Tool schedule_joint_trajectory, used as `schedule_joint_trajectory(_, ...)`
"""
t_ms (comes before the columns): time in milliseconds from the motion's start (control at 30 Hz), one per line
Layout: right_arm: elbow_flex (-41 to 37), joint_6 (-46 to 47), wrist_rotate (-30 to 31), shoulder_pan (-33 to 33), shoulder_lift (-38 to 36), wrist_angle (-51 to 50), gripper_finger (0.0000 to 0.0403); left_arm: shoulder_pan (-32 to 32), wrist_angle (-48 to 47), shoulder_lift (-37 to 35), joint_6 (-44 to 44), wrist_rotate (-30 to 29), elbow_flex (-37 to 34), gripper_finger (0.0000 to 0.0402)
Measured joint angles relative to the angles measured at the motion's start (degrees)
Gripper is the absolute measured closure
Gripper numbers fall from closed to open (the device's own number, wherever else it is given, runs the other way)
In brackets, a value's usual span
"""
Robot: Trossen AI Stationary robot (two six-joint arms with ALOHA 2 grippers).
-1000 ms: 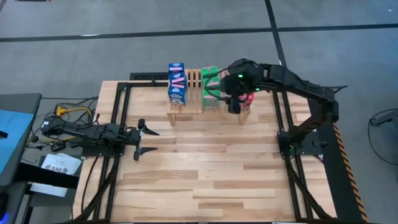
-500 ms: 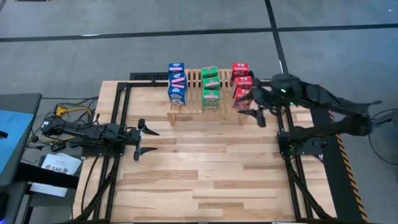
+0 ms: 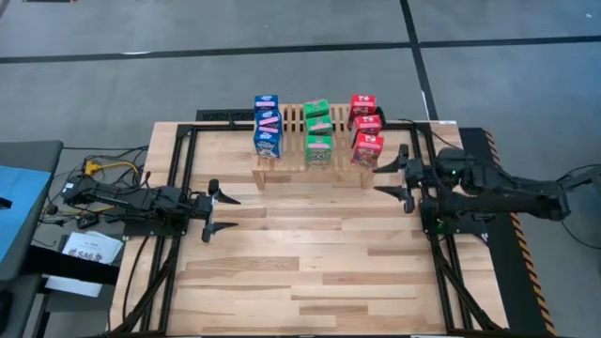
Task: Stack cereal on shelf
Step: Return to Home Position
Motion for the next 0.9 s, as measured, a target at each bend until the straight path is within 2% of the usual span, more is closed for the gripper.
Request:
schedule_joint_trajectory(333,-14.7,5.9,0.2,0.1,-6.6,9.3,0.0158,0.0,0.0,0.0,0.0,0.0,0.0,0.0095)
schedule_joint_trajectory(767,-26.0,13.1,0.8,0.1,-6.9,19.5,0.0158,0.0,0.0,0.0,0.0,0.0,0.0,0.0095)
schedule_joint_trajectory(900,-27.6,15.9,1.8,0.1,-6.9,19.9,0.0158,0.0,0.0,0.0,0.0,0.0,0.0,0.0095)
